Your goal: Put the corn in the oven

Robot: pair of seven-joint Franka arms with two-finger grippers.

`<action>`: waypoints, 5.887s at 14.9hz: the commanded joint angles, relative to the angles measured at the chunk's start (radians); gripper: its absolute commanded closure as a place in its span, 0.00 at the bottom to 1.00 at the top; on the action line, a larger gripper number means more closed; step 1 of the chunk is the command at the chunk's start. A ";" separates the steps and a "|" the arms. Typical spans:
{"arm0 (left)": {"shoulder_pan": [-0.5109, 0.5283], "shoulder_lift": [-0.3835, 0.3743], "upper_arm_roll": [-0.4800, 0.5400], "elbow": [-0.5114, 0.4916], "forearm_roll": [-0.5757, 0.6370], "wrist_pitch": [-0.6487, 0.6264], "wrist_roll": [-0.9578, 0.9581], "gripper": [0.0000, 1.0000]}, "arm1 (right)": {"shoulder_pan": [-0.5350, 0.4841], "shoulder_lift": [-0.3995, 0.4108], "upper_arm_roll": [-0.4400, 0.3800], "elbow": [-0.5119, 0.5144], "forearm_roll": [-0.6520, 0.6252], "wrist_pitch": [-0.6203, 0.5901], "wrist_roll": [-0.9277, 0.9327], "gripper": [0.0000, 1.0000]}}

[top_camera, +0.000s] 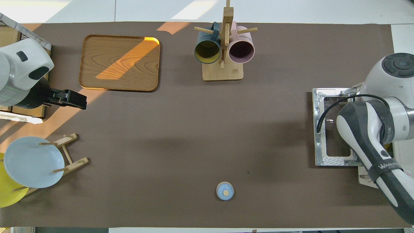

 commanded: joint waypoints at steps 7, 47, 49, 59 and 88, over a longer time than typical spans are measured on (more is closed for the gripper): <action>0.000 -0.008 0.009 -0.006 0.019 0.008 0.003 0.00 | -0.026 -0.022 0.016 -0.043 0.055 0.076 -0.025 0.72; 0.000 -0.008 0.008 -0.006 0.019 0.008 0.003 0.00 | 0.029 0.005 0.020 0.010 -0.007 0.075 -0.126 1.00; 0.000 -0.008 0.009 -0.006 0.019 0.008 0.003 0.00 | -0.032 -0.016 0.020 0.054 0.005 0.032 -0.219 1.00; 0.000 -0.008 0.008 -0.006 0.019 0.008 0.003 0.00 | -0.097 -0.087 0.023 0.266 0.208 -0.218 -0.275 0.58; 0.000 -0.008 0.008 -0.006 0.019 0.008 0.003 0.00 | 0.037 -0.082 0.016 0.445 0.345 -0.410 -0.217 0.00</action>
